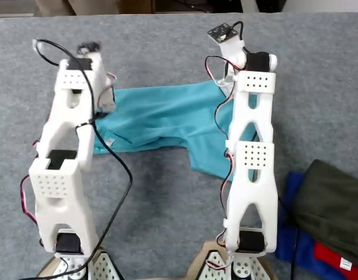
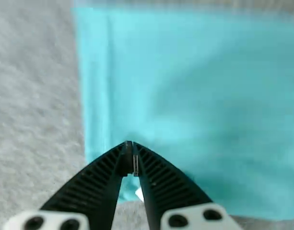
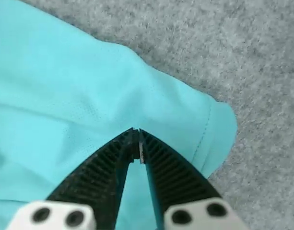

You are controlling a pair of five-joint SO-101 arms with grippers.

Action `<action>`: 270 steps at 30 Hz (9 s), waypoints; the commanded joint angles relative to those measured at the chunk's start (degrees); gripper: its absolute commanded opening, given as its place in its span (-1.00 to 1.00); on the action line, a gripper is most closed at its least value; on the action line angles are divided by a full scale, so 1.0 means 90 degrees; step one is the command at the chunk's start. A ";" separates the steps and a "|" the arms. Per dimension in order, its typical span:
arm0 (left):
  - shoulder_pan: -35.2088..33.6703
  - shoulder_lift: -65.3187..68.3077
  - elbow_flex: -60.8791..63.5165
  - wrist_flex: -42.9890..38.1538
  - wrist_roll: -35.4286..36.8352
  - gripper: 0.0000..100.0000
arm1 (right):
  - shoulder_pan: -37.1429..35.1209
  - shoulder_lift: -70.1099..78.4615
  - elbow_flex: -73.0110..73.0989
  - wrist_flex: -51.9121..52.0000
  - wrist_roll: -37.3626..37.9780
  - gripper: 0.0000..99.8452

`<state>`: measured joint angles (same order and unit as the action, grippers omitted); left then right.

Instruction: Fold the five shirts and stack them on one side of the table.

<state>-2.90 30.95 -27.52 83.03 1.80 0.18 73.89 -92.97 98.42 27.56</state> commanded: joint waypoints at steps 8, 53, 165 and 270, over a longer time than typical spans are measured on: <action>0.0127 0.0435 -0.0215 0.0029 0.0078 -0.96 | -0.0073 -0.0024 -0.0259 -0.0098 0.0049 -0.99; 0.0371 -0.0757 0.1788 0.1153 -0.0654 -0.96 | -0.0103 0.0767 -0.0142 -0.1045 0.0244 -0.99; -0.1084 -0.2457 0.5538 -0.4708 0.0527 -0.96 | -0.1949 -1.1346 1.5946 -0.3028 0.2833 -0.37; -0.1074 -0.2427 0.5490 -0.4679 0.0264 -0.96 | -0.1587 -0.6891 1.3807 -0.3761 0.2960 -0.87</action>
<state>-12.40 9.49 23.82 40.84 4.53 -13.27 9.45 31.16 64.66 54.73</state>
